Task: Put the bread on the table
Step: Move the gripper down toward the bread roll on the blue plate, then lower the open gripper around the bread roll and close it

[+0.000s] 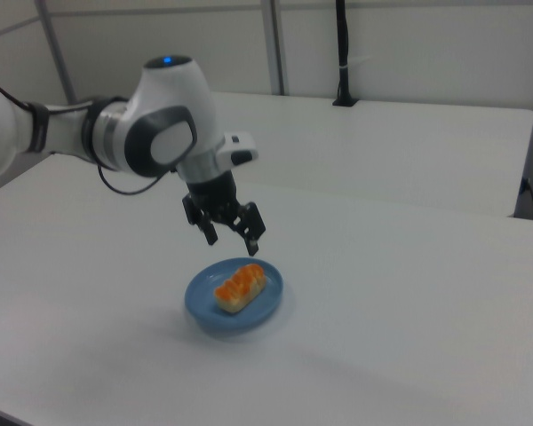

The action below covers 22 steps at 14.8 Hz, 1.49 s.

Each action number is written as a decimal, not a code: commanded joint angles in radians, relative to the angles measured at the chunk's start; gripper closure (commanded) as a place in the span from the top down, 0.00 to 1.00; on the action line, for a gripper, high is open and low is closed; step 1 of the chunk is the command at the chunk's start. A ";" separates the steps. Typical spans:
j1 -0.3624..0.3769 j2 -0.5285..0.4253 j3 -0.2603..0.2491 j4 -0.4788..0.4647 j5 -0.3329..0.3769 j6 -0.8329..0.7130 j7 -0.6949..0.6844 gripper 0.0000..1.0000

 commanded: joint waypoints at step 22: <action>0.019 0.255 0.063 -0.022 0.055 0.212 0.175 0.69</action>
